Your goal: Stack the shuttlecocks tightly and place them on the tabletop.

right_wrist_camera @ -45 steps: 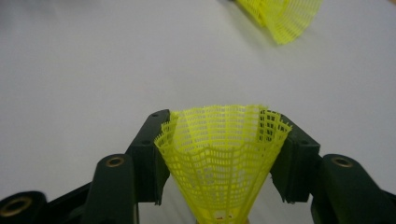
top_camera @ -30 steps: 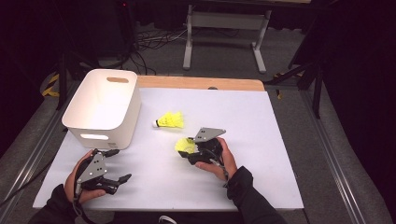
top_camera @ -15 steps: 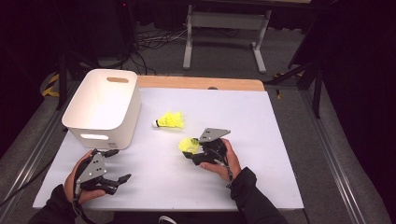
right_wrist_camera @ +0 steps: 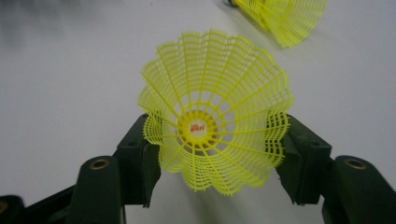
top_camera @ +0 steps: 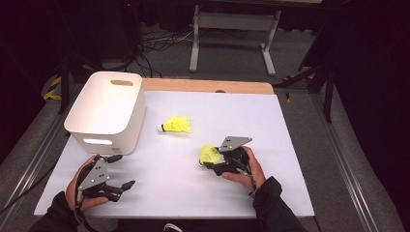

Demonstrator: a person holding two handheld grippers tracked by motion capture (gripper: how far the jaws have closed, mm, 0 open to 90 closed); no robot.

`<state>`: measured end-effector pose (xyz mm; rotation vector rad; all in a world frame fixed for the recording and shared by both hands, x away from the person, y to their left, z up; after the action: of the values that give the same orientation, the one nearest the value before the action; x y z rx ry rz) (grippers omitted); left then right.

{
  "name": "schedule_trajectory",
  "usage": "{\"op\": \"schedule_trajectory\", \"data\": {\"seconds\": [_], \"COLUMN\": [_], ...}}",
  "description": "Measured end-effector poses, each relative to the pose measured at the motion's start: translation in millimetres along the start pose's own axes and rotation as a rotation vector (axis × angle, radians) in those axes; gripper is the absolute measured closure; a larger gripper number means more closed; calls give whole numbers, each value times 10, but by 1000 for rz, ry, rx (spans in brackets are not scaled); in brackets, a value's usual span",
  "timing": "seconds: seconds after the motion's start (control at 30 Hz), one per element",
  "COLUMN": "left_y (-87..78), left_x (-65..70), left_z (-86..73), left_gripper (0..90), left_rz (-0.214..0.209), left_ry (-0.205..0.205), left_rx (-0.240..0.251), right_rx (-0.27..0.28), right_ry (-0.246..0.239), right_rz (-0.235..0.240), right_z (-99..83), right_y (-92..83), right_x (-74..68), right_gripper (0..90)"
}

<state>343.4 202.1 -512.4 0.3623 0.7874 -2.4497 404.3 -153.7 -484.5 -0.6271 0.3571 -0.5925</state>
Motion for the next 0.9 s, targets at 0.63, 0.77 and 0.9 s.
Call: {"op": "schedule_trajectory", "data": {"seconds": [0.63,0.77,0.9], "left_y": [12,11,13], "left_x": [6,11,11], "left_z": [-2,-2,-3], "left_gripper": [88,88,88], "left_rz": [-6,-4,-6], "left_ry": [5,1,1], "left_rx": [-7,-8,-8], "right_rx": [-129,-128,-123], "right_ry": [-31,-35,-34], "right_rz": [-71,-81,-85], "right_z": [-419,-416,-414], "right_y": [-86,-99,-114], "right_x": [117,118,112], "right_gripper": [333,332,313]}}
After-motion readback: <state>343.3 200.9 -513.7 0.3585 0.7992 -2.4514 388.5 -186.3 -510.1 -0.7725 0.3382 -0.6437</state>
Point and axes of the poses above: each handheld gripper's, and its own axes: y roughly forward along the jaws, z roughly out of its top, x roughly to its right, the point moved 5 cm from there along y, roughly forward along the jaws, and after that the axes turned 13 degrees about y, right-handed, at the moved point
